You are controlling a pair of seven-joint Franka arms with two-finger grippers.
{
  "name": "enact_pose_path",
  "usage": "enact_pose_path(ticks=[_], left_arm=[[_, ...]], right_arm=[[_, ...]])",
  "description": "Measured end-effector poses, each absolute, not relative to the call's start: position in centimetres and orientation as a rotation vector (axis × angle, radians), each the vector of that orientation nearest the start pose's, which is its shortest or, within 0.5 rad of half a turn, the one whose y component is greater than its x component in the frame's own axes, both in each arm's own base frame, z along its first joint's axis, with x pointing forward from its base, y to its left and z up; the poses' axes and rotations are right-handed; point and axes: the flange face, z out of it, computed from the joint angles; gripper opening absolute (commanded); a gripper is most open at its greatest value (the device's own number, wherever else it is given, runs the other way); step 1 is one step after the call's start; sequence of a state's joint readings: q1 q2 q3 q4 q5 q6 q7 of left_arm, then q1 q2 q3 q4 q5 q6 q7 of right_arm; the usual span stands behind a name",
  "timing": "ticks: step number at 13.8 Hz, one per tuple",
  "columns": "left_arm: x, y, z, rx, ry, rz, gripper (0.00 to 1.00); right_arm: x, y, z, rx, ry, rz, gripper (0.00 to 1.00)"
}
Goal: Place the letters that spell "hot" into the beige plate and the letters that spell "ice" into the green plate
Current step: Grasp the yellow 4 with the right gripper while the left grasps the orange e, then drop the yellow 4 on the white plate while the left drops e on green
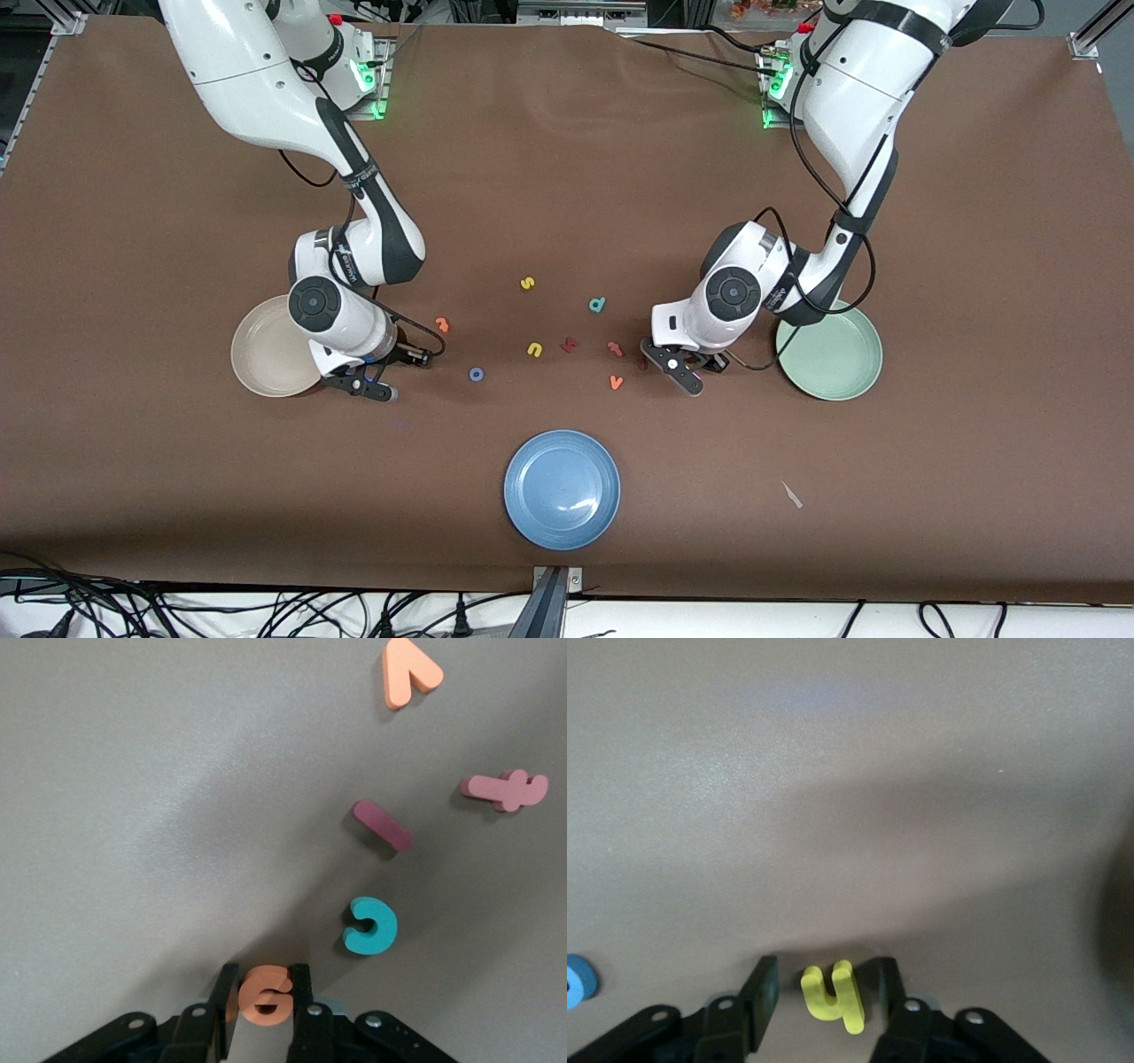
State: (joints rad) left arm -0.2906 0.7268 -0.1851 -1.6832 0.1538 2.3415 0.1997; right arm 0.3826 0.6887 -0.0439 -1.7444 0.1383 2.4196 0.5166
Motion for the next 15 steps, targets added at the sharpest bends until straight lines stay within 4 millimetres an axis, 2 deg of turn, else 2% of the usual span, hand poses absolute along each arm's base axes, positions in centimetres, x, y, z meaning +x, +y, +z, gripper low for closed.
enact_pose_path(ticks=[1, 3, 4, 6, 8, 9, 12, 13, 15], left_arm=[[60.5, -29.2, 18.3, -2.932, 1.136, 0.103, 0.00], [60.9, -28.2, 20.5, -2.918, 1.109, 0.165, 0.00], [61.2, -27.1, 21.8, -2.911, 1.094, 0.199, 0.00], [62.2, -23.4, 24.0, -2.888, 1.117, 0.268, 0.00], [63.3, -18.4, 24.8, -2.885, 1.135, 0.319, 0.00], [63.8, -16.0, 24.7, -2.890, 1.139, 0.337, 0.00], [64.3, -9.8, 23.5, -2.916, 1.123, 0.382, 0.00], [64.2, -8.3, 22.9, -2.927, 1.110, 0.400, 0.00], [63.4, -6.7, 21.1, -2.939, 1.095, 0.430, 0.00]], right_arm=[[62.5, 22.3, 17.9, -3.060, 0.420, 0.056, 0.06], [62.5, 22.3, 18.0, -3.060, 0.421, 0.056, 0.00], [62.5, 22.3, 18.0, -3.060, 0.421, 0.056, 0.00], [62.5, 22.3, 18.1, -3.061, 0.419, 0.059, 0.00], [62.8, 21.8, 19.0, -3.082, 0.381, 0.115, 0.00], [63.3, 20.6, 20.4, -3.103, 0.333, 0.155, 0.00], [64.4, 14.5, 25.0, -3.146, 0.174, 0.192, 0.00], [64.4, 12.5, 25.6, -3.154, 0.124, 0.194, 0.00], [63.8, 9.1, 25.2, -3.167, 0.020, 0.165, 0.00]])
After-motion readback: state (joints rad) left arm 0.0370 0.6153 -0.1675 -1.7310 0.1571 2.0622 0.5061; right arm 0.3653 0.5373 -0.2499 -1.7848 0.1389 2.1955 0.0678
